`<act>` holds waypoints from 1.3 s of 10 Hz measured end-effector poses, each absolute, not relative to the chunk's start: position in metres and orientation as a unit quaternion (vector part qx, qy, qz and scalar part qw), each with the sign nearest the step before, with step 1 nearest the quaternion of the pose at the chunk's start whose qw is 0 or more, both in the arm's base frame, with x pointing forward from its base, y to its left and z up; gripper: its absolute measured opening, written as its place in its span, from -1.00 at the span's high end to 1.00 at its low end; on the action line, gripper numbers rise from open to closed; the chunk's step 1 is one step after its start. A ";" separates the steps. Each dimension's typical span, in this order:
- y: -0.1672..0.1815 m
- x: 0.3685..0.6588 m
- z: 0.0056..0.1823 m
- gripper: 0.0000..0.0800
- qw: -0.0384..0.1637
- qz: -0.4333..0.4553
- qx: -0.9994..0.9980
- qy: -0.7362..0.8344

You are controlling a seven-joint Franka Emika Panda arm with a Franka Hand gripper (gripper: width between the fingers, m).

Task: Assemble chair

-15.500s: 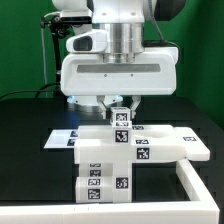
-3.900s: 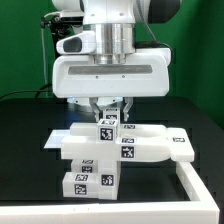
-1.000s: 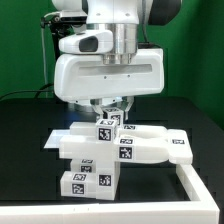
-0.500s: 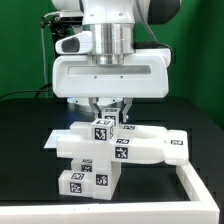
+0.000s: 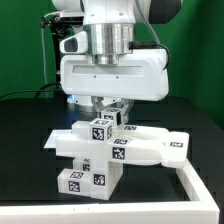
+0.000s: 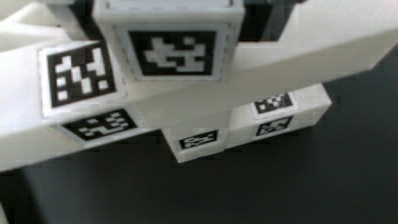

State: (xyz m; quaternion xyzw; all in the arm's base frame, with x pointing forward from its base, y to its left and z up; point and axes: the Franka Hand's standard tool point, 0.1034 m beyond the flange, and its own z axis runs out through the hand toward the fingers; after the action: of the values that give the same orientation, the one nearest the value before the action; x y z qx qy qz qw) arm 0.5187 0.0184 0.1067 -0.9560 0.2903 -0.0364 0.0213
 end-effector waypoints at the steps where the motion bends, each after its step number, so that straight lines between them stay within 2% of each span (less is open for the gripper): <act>1: 0.019 0.519 0.107 0.29 0.021 -0.035 -0.960 0.276; 2: 0.019 0.521 0.109 -0.29 0.021 -0.036 -0.963 0.266; 3: 0.019 0.522 0.110 -0.29 0.020 -0.039 -0.974 0.222; 4: 0.019 0.522 0.109 -0.53 0.018 -0.039 -0.982 0.181; 7: 0.018 0.522 0.109 -0.62 0.013 -0.041 -0.995 0.086; 9: 0.021 0.522 0.109 -0.62 -0.008 -0.040 -0.999 -0.029; 13: 0.020 0.522 0.111 -0.62 -0.025 -0.036 -0.972 -0.229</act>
Offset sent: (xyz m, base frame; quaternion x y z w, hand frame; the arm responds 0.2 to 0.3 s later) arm 0.0000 0.0000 0.0000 0.0000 0.0000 -0.1938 0.9810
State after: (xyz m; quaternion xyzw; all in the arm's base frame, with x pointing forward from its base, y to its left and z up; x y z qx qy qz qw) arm 0.5225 0.0201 0.1109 -0.9723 -0.2294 -0.0364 -0.0253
